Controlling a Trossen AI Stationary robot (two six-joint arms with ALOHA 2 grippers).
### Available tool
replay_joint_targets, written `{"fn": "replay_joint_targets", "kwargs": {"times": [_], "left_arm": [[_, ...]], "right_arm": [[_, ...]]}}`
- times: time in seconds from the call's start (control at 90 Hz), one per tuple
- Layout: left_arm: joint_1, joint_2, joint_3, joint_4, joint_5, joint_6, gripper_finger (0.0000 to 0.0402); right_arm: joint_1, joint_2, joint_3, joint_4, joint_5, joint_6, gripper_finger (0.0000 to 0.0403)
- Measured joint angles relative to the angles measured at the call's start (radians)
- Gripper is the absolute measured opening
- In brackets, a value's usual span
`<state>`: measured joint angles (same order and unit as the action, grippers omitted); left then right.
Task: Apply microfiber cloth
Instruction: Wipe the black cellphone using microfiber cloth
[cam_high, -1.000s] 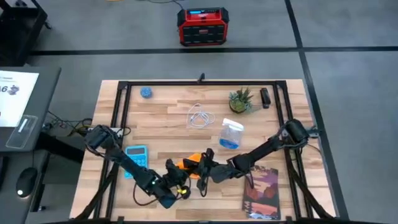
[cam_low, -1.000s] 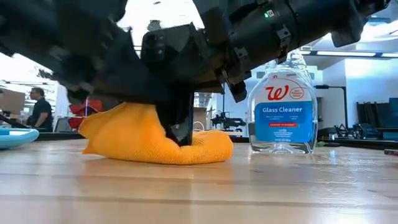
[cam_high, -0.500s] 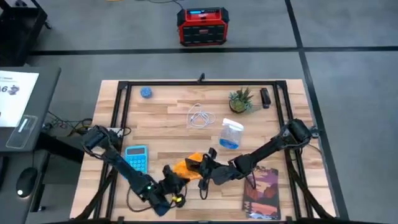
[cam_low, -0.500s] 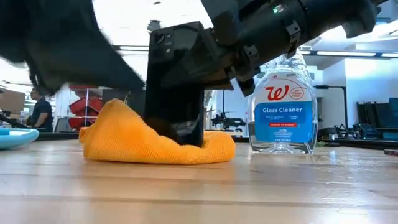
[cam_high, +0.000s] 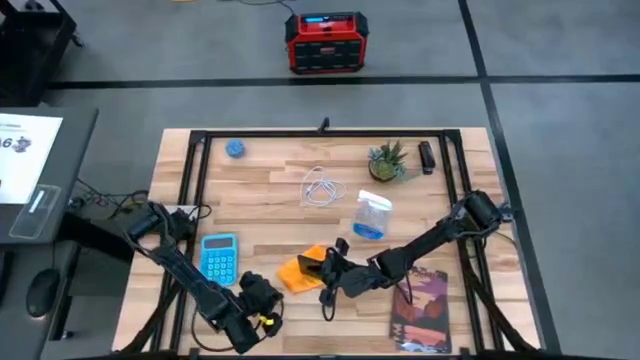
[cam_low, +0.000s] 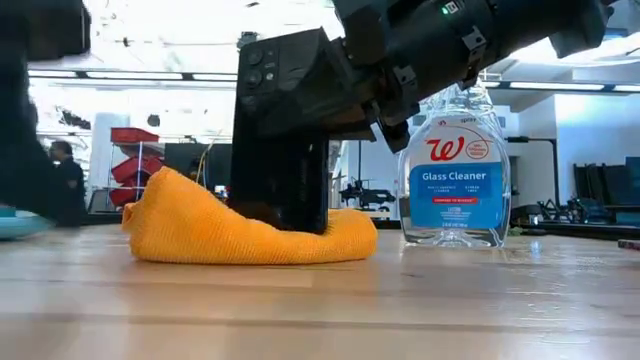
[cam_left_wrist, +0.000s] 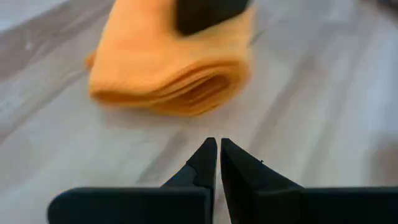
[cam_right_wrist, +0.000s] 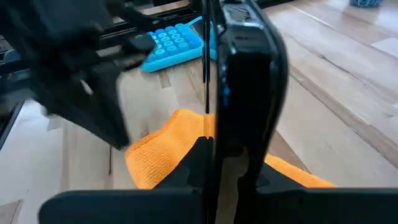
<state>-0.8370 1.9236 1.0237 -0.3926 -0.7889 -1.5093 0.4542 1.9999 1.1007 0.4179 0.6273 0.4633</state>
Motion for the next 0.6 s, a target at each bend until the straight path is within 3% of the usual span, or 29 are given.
{"fn": "replay_joint_targets", "kwargs": {"times": [0.122, 0.244, 0.422, 0.6], "left_arm": [[0.041, 0.057, 0.001, 0.084, -0.080, 0.040, 0.0000], [0.107, 0.071, 0.001, 0.226, -0.133, 0.201, 0.0000], [0.179, 0.070, 0.001, 0.374, -0.108, 0.423, 0.0000], [0.192, 0.069, 0.002, 0.322, -0.068, 0.414, 0.0000]], "right_arm": [[-0.004, 0.000, 0.000, -0.012, -0.001, 0.001, 0.0013], [-0.005, 0.000, 0.000, -0.025, -0.001, 0.004, 0.0013], [-0.005, 0.000, -0.001, -0.020, 0.000, 0.006, 0.0013], [0.004, 0.001, -0.002, -0.027, 0.004, 0.006, 0.0013]]}}
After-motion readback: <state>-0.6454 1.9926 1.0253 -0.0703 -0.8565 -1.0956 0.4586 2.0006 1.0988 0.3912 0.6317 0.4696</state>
